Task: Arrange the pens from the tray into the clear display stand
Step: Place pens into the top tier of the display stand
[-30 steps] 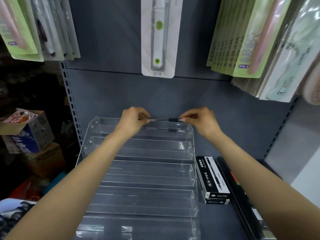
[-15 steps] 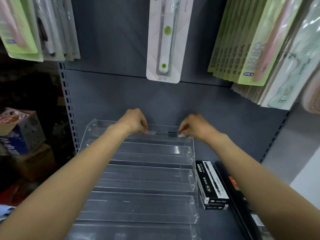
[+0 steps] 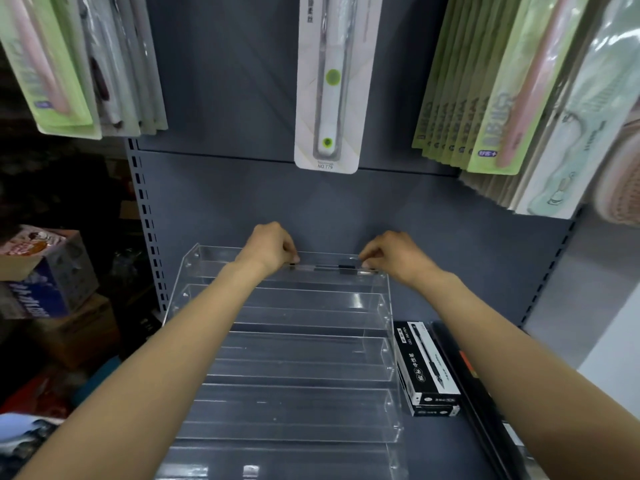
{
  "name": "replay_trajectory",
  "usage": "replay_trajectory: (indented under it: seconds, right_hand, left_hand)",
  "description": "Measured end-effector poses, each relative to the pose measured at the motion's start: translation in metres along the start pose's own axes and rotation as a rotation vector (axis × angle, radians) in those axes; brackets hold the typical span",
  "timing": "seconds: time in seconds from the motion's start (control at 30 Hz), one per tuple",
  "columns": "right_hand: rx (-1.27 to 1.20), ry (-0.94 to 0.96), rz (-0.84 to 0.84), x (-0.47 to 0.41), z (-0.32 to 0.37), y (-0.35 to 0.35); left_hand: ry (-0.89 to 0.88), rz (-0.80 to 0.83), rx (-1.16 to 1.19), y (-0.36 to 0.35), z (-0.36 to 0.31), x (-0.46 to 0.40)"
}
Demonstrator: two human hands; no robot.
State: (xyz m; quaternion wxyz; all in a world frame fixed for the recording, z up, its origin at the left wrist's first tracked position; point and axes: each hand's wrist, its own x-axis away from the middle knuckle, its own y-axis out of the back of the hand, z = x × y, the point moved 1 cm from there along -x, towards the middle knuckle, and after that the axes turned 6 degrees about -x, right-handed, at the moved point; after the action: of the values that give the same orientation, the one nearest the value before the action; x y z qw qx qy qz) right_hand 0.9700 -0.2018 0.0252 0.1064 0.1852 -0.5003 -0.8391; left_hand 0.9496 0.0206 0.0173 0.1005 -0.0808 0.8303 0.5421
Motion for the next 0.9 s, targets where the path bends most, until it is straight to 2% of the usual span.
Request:
replay_trajectory:
  seconds: [0.17, 0.33, 0.57, 0.77, 0.9]
  right_hand:
    - [-0.153, 0.095, -0.185, 0.034, 0.017, 0.007]
    - [-0.305, 0.181, -0.183, 0.074, 0.052, -0.003]
    - [-0.379, 0.295, -0.004, 0.119, 0.116, -0.074]
    - [-0.422, 0.378, 0.235, 0.142, 0.208, -0.162]
    - [-0.421, 0.394, 0.356, 0.144, 0.277, -0.234]
  left_hand:
    - [-0.047, -0.23, 0.208, 0.008, -0.013, 0.039]
    - [-0.081, -0.293, 0.332, 0.014, -0.027, 0.105]
    - [0.111, -0.323, 0.198, 0.016, 0.031, 0.213]
    - [0.417, -0.304, 0.049, 0.017, 0.139, 0.303]
    - [0.512, -0.235, -0.014, 0.025, 0.216, 0.346]
